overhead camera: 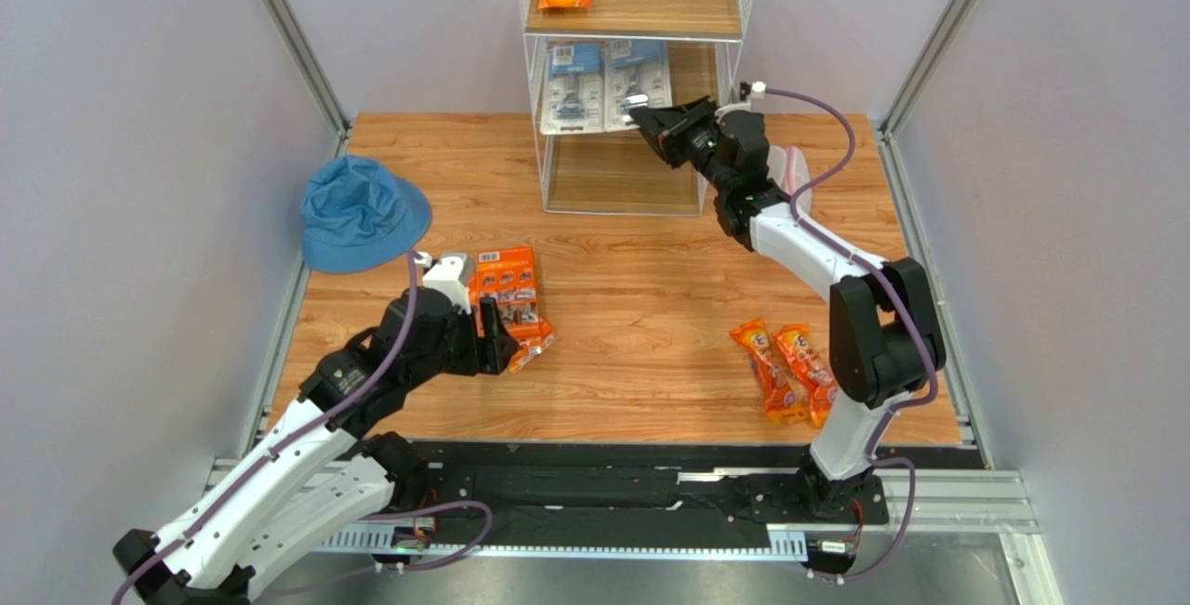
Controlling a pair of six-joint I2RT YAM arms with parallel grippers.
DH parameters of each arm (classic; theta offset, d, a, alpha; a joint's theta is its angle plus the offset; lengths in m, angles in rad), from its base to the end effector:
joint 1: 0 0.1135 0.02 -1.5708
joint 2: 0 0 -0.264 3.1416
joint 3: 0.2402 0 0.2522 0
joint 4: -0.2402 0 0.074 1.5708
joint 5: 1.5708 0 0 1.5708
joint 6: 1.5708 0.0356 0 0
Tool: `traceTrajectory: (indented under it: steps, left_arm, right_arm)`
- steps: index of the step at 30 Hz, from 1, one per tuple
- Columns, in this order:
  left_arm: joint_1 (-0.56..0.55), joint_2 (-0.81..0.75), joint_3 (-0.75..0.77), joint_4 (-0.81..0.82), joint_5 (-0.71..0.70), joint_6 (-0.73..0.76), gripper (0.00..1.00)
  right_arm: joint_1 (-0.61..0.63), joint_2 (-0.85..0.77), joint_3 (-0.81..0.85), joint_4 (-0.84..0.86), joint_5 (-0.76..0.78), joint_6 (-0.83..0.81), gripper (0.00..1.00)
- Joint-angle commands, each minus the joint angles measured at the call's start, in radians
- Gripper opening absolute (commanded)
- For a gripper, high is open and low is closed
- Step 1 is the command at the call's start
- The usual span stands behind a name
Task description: Place and organize the shaving razors onto the shelf
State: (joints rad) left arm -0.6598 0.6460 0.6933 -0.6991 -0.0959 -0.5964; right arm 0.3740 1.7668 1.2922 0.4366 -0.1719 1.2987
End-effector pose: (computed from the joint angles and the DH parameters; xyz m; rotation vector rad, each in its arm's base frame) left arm 0.1112 -0.0819 0.2776 0.0182 2.2827 -0.5749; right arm 0.3941 0.1612 0.3097 0.6698 1.6789 1.3911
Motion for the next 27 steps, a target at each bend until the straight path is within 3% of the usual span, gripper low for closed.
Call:
traceTrajectory:
  steps: [1,6,12,15,27]
  left_arm:
    - [0.000,-0.009,-0.003,0.018,0.016,0.010,0.71]
    - [-0.001,-0.002,-0.003,0.023,0.021,0.014,0.71]
    - [0.000,-0.003,-0.008,0.027,0.028,0.014,0.71]
    - [0.000,-0.006,-0.011,0.030,0.035,0.010,0.71]
    - [-0.001,-0.006,-0.017,0.044,0.055,0.017,0.71]
  right_arm:
    - [-0.012,0.022,0.059,0.014,0.008,0.030,0.12]
    - [-0.015,0.046,0.104,-0.016,-0.023,0.033,0.19]
    - [-0.015,0.034,0.142,-0.163,-0.023,-0.002,0.59]
    - [-0.015,0.013,0.134,-0.185,-0.011,-0.015,0.67]
    - [-0.012,-0.056,0.078,-0.308,-0.014,-0.067,0.80]
